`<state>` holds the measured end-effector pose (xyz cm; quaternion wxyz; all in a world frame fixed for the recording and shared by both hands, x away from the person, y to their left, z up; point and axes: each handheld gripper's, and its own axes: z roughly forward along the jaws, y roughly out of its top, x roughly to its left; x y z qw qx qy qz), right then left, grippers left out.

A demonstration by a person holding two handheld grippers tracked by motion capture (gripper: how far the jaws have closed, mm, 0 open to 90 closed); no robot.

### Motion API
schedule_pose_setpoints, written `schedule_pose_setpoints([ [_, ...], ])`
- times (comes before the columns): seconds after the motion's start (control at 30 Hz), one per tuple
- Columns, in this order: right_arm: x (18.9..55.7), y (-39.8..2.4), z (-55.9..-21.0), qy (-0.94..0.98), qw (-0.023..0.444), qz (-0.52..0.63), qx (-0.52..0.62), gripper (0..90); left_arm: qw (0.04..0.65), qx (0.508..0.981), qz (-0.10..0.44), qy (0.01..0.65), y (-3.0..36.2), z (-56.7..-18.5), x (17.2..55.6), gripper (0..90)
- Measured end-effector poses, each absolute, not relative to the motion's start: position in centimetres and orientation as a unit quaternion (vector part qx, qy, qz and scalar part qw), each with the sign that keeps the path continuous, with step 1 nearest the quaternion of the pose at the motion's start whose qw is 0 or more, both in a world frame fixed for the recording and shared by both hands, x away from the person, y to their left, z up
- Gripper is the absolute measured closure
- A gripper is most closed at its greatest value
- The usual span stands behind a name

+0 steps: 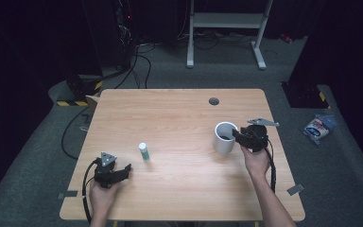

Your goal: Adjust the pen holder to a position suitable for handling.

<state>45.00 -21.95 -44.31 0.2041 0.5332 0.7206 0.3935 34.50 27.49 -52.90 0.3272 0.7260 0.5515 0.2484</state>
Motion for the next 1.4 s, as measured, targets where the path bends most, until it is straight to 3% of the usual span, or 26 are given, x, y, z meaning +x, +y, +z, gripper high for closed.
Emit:
schedule_pose_setpoints([
  [0.37, 45.3, -21.5, -44.8, 0.729, 0.198, 0.381, 0.534, 65.3, 0.327, 0.726, 0.249, 0.551, 27.5, -52.9, 34.5, 26.8],
  [1.4, 42.8, -19.3, -45.2, 0.756, 0.205, 0.387, 0.486, 69.2, 0.327, 0.726, 0.249, 0.552, 27.5, -52.9, 34.5, 26.8],
])
